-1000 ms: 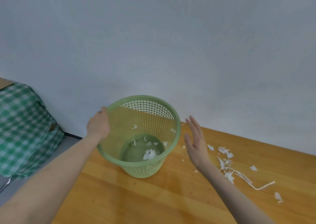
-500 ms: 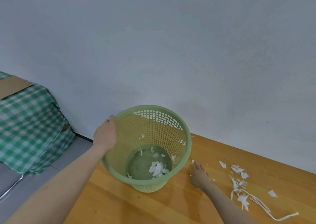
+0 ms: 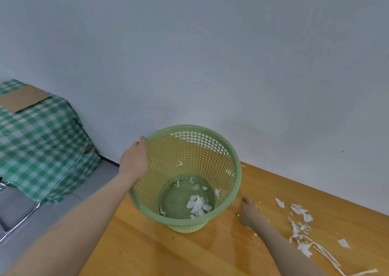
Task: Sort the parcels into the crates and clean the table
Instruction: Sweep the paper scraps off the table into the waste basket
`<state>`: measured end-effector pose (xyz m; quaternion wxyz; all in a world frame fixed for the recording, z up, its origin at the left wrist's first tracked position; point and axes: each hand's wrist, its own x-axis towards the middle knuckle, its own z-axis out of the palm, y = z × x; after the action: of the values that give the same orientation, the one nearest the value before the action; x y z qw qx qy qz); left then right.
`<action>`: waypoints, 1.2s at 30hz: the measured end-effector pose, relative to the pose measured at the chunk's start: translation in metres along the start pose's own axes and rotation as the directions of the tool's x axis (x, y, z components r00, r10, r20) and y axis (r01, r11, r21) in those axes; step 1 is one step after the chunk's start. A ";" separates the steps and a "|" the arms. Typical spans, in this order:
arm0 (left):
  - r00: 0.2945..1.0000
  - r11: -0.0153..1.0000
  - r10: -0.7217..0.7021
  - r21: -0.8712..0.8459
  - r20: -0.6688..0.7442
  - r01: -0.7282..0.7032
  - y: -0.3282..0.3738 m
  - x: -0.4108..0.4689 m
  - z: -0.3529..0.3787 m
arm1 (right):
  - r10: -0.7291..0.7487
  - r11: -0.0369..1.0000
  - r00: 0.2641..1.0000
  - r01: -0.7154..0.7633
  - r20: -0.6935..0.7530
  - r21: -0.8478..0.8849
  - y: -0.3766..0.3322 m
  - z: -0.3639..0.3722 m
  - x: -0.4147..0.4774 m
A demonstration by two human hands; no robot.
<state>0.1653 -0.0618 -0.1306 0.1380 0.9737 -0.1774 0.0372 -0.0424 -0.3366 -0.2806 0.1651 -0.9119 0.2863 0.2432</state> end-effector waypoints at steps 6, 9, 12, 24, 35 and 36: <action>1.000 1.000 0.014 0.022 0.003 -0.014 0.000 0.001 -0.002 | 0.030 0.871 0.953 0.123 -0.302 0.475 0.003 -0.030 -0.034; 1.000 1.000 0.017 0.026 0.013 -0.017 -0.001 0.001 -0.001 | 0.027 0.733 0.811 0.382 -0.585 0.563 -0.017 -0.070 -0.073; 1.000 0.999 0.009 0.032 0.020 -0.009 0.000 0.002 -0.001 | -0.082 0.569 0.661 0.645 -0.746 0.510 -0.042 -0.102 -0.115; 1.000 0.998 0.021 0.053 0.022 -0.022 0.000 0.003 -0.003 | -0.118 0.438 0.677 0.692 -0.727 0.574 -0.060 -0.107 -0.121; 1.000 0.999 0.009 0.034 0.026 -0.010 -0.001 0.003 -0.001 | -0.043 0.948 0.989 0.084 -0.138 0.307 0.008 0.003 -0.057; 1.000 0.999 0.010 0.034 0.027 -0.010 -0.001 0.003 -0.001 | -0.059 0.975 0.995 0.075 -0.078 0.210 0.009 0.013 -0.057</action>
<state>0.1687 -0.0617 -0.1293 0.1185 0.9755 -0.1834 0.0280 -0.0932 -0.3127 -0.2626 0.2595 -0.9063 0.2855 0.1727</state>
